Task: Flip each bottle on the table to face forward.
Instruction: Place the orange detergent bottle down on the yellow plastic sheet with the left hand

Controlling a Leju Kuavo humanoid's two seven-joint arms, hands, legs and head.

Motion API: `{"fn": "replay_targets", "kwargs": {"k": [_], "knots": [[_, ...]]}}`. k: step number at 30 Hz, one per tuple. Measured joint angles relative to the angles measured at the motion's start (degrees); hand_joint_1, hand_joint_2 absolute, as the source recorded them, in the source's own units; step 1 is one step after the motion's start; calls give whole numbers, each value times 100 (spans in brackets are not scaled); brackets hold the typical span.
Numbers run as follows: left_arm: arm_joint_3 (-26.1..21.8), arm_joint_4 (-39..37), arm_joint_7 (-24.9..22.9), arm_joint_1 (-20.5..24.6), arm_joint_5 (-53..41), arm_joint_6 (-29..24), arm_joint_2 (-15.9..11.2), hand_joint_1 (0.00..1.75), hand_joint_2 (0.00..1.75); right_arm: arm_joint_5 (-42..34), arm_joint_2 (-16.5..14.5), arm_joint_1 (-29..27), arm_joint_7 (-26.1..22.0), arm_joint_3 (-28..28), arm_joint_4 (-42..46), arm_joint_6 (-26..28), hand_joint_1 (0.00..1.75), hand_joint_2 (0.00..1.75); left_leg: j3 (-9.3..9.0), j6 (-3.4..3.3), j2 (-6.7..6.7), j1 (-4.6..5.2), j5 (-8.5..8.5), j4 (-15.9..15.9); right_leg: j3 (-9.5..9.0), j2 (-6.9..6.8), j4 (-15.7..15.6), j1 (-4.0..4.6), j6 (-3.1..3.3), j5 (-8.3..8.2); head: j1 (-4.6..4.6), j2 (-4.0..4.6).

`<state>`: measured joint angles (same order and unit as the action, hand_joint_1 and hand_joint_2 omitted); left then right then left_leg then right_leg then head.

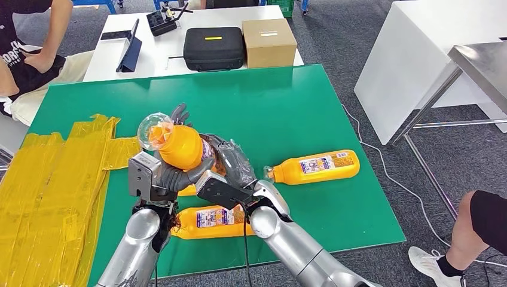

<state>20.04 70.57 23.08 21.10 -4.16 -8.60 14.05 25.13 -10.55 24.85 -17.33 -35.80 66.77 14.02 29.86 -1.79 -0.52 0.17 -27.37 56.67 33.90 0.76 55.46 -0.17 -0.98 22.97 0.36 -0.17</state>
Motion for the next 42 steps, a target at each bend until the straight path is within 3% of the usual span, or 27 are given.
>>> {"fn": "replay_targets", "kwargs": {"k": [10,14,15,19,34,35,38,39,42], "knots": [[-1,-56,2,1,-10,-4,0,5,175,-13,27,4,-12,-3,115,49,175,175,0,0,0,0,0,0,0,0,0,0,0,0,-1,0],[-8,-114,47,2,0,-24,1,134,175,-20,34,5,-2,-38,197,26,175,175,0,0,0,0,0,0,0,0,0,0,0,0,0,-1],[-19,-133,101,-4,22,-36,1,134,175,-29,31,5,16,-66,219,3,175,175,0,0,0,0,0,0,0,0,0,0,0,0,0,-1],[-75,-157,252,-46,93,-80,2,173,175,-51,23,6,62,-151,243,-72,175,175,0,0,0,0,0,0,0,0,0,0,0,0,0,-1],[-103,-150,322,-56,292,-66,2,175,175,-113,30,74,70,-155,196,-154,175,175,0,0,0,0,0,0,0,0,0,0,0,0,-1,-1],[-110,-150,323,-56,296,-60,2,175,175,-117,30,81,70,-155,182,-154,155,175,0,0,0,0,0,0,0,0,0,0,0,0,-1,-1],[-143,-150,324,-55,310,-44,2,175,175,-125,28,110,70,-160,139,-151,25,175,0,0,1,0,0,0,0,0,0,0,0,0,-1,-1],[-158,-150,326,-54,321,-42,2,175,175,-122,28,123,70,-164,123,-144,1,175,0,0,1,0,0,0,0,0,0,0,0,0,-1,0],[-190,-150,345,-49,379,-39,2,175,175,-98,27,146,70,-188,83,-80,0,175,0,0,0,0,0,0,0,0,0,0,0,0,-1,0]]}}
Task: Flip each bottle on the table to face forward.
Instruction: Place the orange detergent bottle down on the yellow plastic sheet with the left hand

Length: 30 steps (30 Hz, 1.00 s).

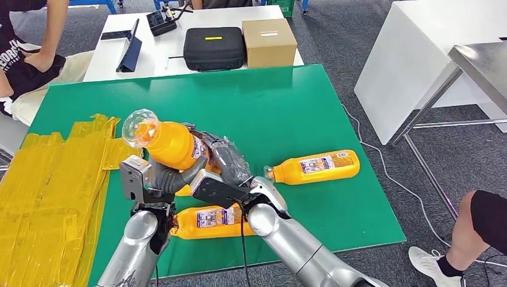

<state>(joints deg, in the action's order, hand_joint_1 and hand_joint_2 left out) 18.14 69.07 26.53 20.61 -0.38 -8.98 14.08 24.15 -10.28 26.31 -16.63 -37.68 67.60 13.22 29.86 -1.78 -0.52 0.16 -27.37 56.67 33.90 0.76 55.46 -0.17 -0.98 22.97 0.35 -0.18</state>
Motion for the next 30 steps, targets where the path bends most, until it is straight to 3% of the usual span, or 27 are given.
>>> {"fn": "replay_targets", "kwargs": {"k": [30], "knots": [[-285,-30,118,1,240,-30,-2,175,175,56,60,-32,-70,-44,0,348,0,175,-1,0,0,0,0,0,0,0,0,0,0,0,2,0]]}}
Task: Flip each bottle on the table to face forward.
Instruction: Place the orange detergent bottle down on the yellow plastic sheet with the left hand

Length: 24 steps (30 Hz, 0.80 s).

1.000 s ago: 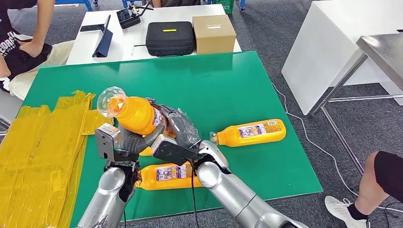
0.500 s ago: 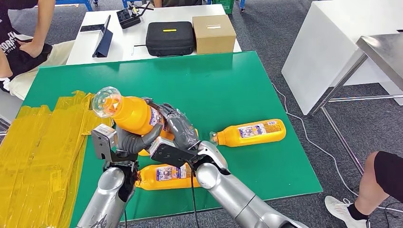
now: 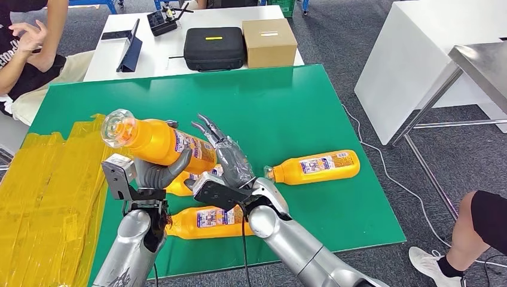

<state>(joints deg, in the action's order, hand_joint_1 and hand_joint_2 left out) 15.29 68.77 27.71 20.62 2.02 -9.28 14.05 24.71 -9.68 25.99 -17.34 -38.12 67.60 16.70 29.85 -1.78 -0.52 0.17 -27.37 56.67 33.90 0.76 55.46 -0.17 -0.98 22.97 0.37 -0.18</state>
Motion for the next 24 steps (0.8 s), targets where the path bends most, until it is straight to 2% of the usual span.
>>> {"fn": "replay_targets", "kwargs": {"k": [16,19,22,24], "knots": [[-356,-31,-25,94,18,-77,-13,175,175,103,54,-114,26,199,451,68,0,175,0,0,1,0,0,0,0,0,0,0,0,0,0,-1],[-432,-57,36,142,-502,-718,-26,175,175,236,70,-184,61,252,584,137,0,175,0,0,1,0,0,0,0,0,0,0,0,0,0,0],[-582,-68,12,231,-1556,-1662,-85,175,175,497,115,-328,130,335,827,259,0,175,0,0,1,0,0,0,1,0,0,0,0,0,-1,0],[-732,-71,-76,313,-2197,-2033,-146,175,175,635,152,-447,170,424,1020,298,0,175,1,0,0,0,0,0,1,0,0,1,0,0,-2,0]]}}
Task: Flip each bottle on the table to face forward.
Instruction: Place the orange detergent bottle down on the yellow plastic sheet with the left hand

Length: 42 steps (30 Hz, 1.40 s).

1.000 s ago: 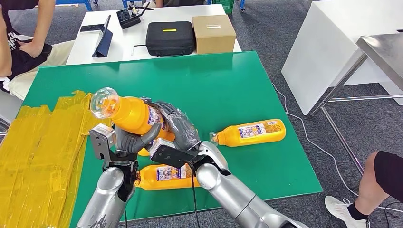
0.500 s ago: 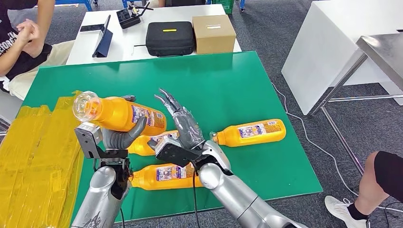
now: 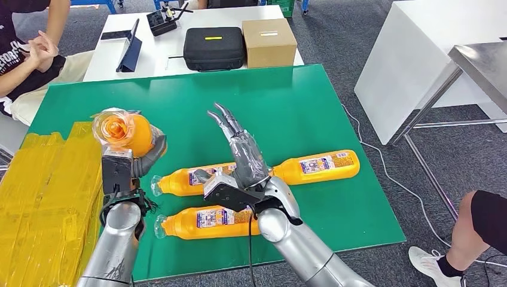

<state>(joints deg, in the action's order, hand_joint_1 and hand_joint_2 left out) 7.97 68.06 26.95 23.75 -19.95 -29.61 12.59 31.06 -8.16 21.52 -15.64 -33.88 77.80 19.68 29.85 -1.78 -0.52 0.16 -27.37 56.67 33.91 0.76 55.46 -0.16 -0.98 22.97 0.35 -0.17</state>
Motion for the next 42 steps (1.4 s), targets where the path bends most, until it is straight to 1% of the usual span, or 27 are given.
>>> {"fn": "replay_targets", "kwargs": {"k": [7,9,13,16,18,20,22,24,25,26,27,29,31,34,37,42], "knots": [[-448,-178,-157,254,-1417,-847,-249,175,175,133,116,-317,-9,318,350,60,0,175,-1,0,2,0,1,0,-1,0,0,0,0,0,2,0],[-634,-219,-260,303,-2163,-981,-288,175,175,133,151,-361,-29,387,369,73,0,175,-1,0,1,0,1,0,-1,0,1,0,0,0,2,0],[-1187,-227,-500,403,-4001,-1021,-273,175,175,142,209,-462,-52,470,405,106,0,175,-2,0,6,0,1,0,0,1,1,0,0,0,2,0],[-1608,-230,-863,524,-5384,-1025,-254,175,175,160,247,-559,-56,531,434,174,0,175,-2,0,6,0,1,0,0,1,1,0,0,0,2,0],[-1778,-279,-1276,624,-6200,-1026,-291,175,175,174,272,-624,-56,579,469,218,0,175,-1,0,5,0,1,0,1,1,1,0,0,0,2,-1],[-1814,-437,-1783,730,-6712,-1027,-396,175,175,194,295,-685,-53,642,510,248,0,175,-2,0,5,0,1,0,1,1,1,0,0,0,1,-1],[-1671,-686,-2478,830,-6927,-1025,-572,175,175,233,316,-745,-42,719,557,260,0,175,-4,1,9,0,1,0,2,3,0,1,0,0,1,0],[-1284,-1050,-3339,964,-6969,-1014,-825,175,175,286,337,-803,-21,804,611,248,0,175,-5,2,11,0,2,0,2,4,1,1,0,-1,2,0],[-1051,-1264,-3692,1042,-6977,-1010,-967,175,175,309,348,-829,-11,848,639,232,0,175,-5,3,11,0,3,0,2,4,1,2,1,-1,2,0],[-833,-1471,-3931,1114,-6980,-1008,-1096,175,175,326,358,-852,-4,890,666,212,0,175,-5,4,11,0,4,0,1,4,2,2,1,-1,2,0],[-654,-1645,-4055,1171,-6981,-1011,-1204,175,175,339,368,-871,-1,927,688,192,0,175,-5,6,12,0,5,0,1,4,3,2,1,-1,1,0],[-394,-1918,-4153,1253,-6982,-1005,-1359,175,175,351,387,-902,1,982,722,171,0,175,-4,7,13,-1,5,0,2,5,5,1,1,-1,1,0],[-183,-2165,-4249,1341,-6982,-870,-1478,175,175,366,402,-923,1,1011,743,158,0,175,-4,7,11,-1,5,0,1,4,5,1,1,-1,2,-1],[37,-2601,-4360,1486,-6982,-320,-1619,175,175,392,412,-966,-11,1058,756,105,0,175,-2,7,15,0,5,0,2,9,5,0,1,-1,2,-1],[85,-3035,-4355,1568,-6982,192,-1732,175,175,407,429,-1012,-53,1107,757,55,0,175,-2,7,21,0,5,0,4,17,5,-1,1,-1,2,0],[104,-3598,-4378,1622,-6982,637,-1879,175,175,406,433,-1028,-92,1146,756,18,0,175,-1,7,18,-1,5,-1,4,16,6,0,1,-1,2,-1]]}}
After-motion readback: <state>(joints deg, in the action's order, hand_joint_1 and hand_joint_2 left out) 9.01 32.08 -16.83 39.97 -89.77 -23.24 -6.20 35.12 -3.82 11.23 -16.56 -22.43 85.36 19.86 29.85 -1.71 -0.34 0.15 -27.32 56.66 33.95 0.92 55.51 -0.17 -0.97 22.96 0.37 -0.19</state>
